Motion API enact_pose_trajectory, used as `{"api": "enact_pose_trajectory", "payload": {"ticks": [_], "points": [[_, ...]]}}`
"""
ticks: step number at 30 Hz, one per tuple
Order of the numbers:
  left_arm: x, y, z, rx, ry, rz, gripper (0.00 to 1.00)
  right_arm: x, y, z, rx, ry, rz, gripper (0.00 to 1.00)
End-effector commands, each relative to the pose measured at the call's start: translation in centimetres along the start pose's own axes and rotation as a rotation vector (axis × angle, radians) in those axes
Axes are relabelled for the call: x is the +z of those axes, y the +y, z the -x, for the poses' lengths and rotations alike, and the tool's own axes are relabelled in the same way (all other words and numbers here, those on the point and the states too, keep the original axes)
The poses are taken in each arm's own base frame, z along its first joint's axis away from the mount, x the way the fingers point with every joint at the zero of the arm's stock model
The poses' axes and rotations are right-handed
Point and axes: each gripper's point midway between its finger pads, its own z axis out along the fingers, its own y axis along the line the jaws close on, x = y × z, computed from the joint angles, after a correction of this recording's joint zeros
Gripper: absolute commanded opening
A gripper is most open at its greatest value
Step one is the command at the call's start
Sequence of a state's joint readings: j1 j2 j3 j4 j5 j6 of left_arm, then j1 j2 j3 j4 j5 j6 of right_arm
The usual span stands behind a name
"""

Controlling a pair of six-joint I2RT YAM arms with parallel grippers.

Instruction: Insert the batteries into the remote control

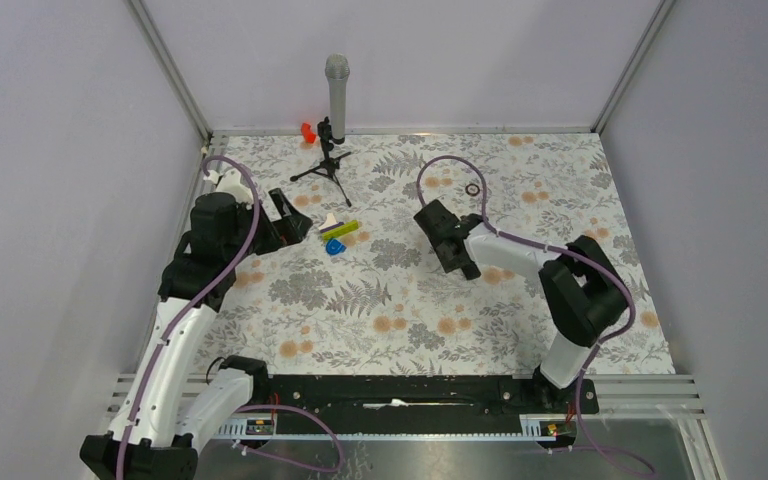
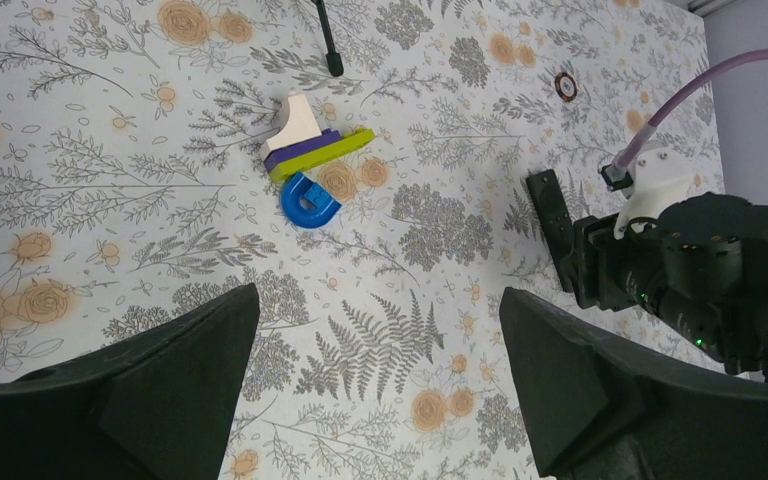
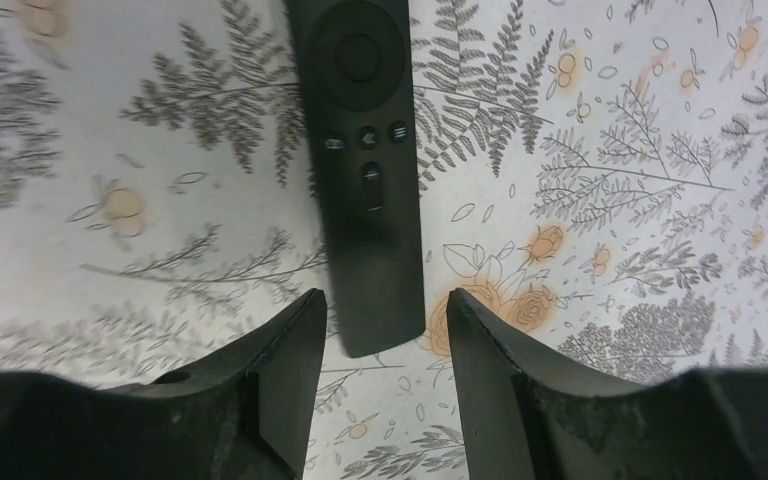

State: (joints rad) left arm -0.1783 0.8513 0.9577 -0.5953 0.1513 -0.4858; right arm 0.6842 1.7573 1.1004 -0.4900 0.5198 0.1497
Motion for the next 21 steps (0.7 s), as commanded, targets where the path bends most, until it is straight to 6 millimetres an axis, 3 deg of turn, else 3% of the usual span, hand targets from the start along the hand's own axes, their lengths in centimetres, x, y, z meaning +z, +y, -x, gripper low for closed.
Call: {"api": "enact_pose_trajectory", "payload": {"ticks": [1,6,9,12,17,21], "points": [[-1.9,-1.5,1.9,0.037,-0.039,-0.041,0.99,-4.4,0.5,3.5,0.077,-0.121,0.156,0.56],[-3.3,-1.3,2.6,0.040,-0.051,-0.002,0.99,-9.2,-2.0,6.0,0.189,-0.280,0.191,0.57],[-4.8,-1.4,3.5,0.054,-0.101,0.008,0.99,-13.0,-6.0,7.3,0.305,-0.439,0.124,0.62],[-7.0,-1.5,4.7,0.069,-0.187,0.017,0.99,-17.5,-10.9,7.3,0.438,-0.614,0.033,0.73],[-10.4,-1.1,6.4,0.091,-0.327,0.051,0.99,-25.2,-19.6,3.5,0.707,-0.873,-0.115,0.99],[-12.9,-1.4,7.4,0.100,-0.407,0.046,0.99,-30.0,-24.7,-0.7,0.861,-1.033,-0.180,1.00]]}}
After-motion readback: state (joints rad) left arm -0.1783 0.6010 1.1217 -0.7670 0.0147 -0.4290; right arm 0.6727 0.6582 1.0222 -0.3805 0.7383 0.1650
